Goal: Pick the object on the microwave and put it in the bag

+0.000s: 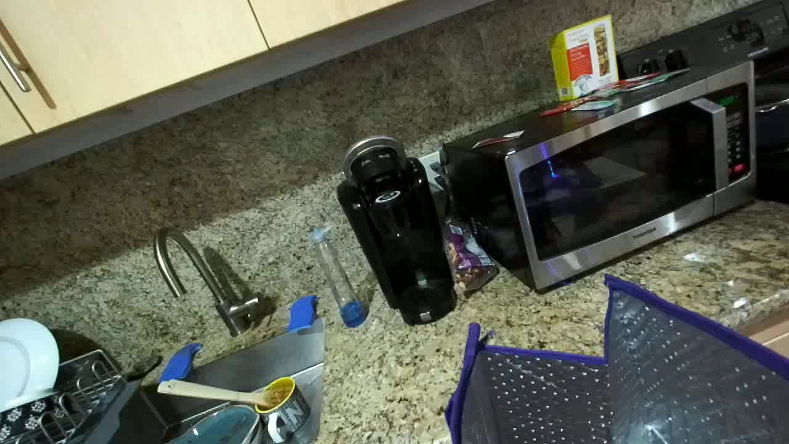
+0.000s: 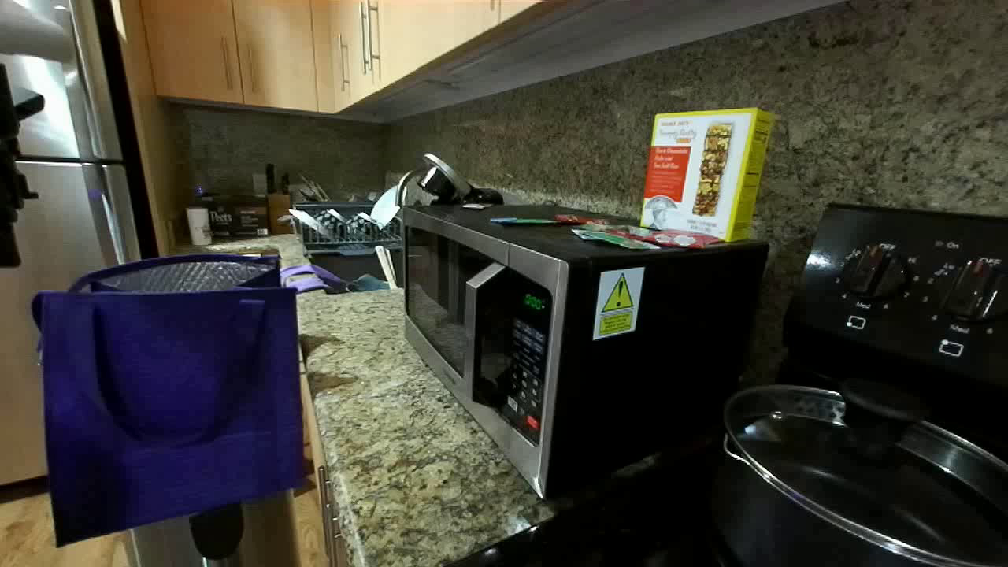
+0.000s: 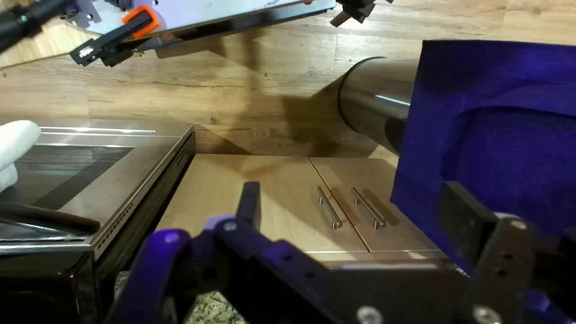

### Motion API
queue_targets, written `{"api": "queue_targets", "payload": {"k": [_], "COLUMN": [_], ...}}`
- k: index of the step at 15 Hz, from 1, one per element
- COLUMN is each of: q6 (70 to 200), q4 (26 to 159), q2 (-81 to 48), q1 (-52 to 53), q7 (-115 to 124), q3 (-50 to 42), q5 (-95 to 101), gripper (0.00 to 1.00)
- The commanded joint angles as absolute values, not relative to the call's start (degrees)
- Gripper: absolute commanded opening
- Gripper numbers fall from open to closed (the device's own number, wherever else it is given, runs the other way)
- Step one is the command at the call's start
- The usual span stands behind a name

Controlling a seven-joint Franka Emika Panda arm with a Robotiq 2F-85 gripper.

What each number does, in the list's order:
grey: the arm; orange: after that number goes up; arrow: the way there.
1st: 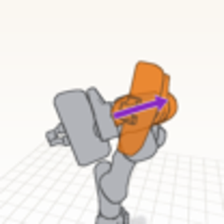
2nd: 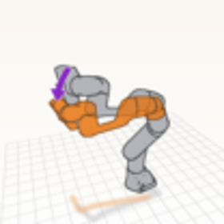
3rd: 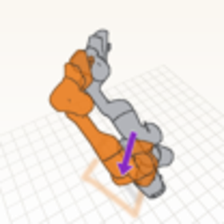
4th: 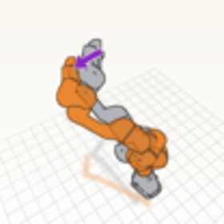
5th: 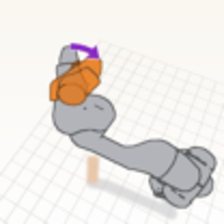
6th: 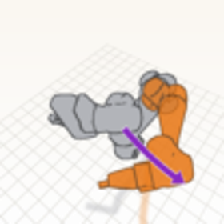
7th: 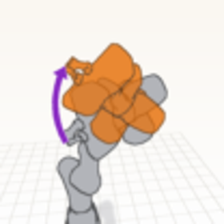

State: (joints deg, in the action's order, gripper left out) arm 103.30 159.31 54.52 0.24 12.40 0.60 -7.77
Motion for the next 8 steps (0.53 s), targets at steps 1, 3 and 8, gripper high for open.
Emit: {"api": "queue_targets", "payload": {"k": [1,3,8], "q6": [103.09,103.09,101.86], "q4": [159.19,159.19,151.01], "q2": [54.49,54.49,48.47], "q1": [-0.78,-0.78,-1.38], "q7": [11.70,11.70,12.95], "q3": [1.41,1.41,4.13], "q5": [-8.42,-8.42,-5.50], "gripper": [1.00,1.00,1.00]}}
